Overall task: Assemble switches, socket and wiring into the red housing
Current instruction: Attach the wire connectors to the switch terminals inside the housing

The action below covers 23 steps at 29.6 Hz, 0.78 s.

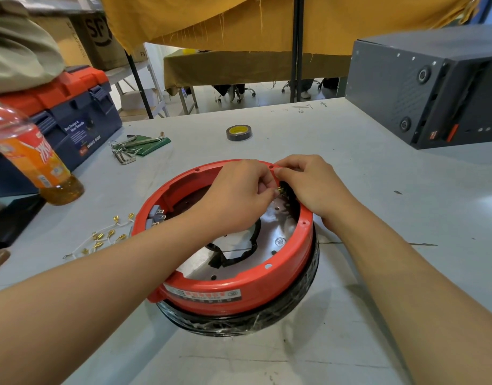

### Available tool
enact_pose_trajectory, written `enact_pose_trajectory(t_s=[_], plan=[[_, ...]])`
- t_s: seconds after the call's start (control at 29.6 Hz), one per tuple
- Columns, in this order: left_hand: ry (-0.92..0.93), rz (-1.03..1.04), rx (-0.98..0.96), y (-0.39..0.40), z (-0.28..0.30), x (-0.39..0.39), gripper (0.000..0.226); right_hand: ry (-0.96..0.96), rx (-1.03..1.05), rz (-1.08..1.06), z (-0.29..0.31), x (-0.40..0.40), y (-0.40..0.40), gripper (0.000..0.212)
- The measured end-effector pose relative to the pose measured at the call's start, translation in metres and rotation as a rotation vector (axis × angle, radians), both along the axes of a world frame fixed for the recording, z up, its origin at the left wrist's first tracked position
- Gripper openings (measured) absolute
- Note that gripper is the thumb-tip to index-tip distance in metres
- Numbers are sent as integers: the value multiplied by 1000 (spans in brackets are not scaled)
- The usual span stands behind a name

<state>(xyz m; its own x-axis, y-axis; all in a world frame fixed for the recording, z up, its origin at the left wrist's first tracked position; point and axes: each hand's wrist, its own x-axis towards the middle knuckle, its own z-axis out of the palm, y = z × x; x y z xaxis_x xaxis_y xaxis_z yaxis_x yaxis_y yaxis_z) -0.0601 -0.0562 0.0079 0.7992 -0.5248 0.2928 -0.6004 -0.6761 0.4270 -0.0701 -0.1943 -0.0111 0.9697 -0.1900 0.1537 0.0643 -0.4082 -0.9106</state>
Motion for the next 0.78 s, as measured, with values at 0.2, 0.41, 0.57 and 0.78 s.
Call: enact_pose_trajectory(t_s=[0.2, 0.41, 0.57, 0.78], plan=[[-1, -3, 0, -1, 0, 0, 10, -3, -11, -1, -1, 0, -1, 21], [15, -9, -33, 0, -1, 0, 9, 6, -7, 6, 0, 1, -2, 21], [95, -19, -107, 4, 6, 2, 15, 20, 8, 17, 0, 1, -5, 16], [167, 12, -172, 17, 16, 8, 9, 18, -13, 19, 1, 2, -7, 14]])
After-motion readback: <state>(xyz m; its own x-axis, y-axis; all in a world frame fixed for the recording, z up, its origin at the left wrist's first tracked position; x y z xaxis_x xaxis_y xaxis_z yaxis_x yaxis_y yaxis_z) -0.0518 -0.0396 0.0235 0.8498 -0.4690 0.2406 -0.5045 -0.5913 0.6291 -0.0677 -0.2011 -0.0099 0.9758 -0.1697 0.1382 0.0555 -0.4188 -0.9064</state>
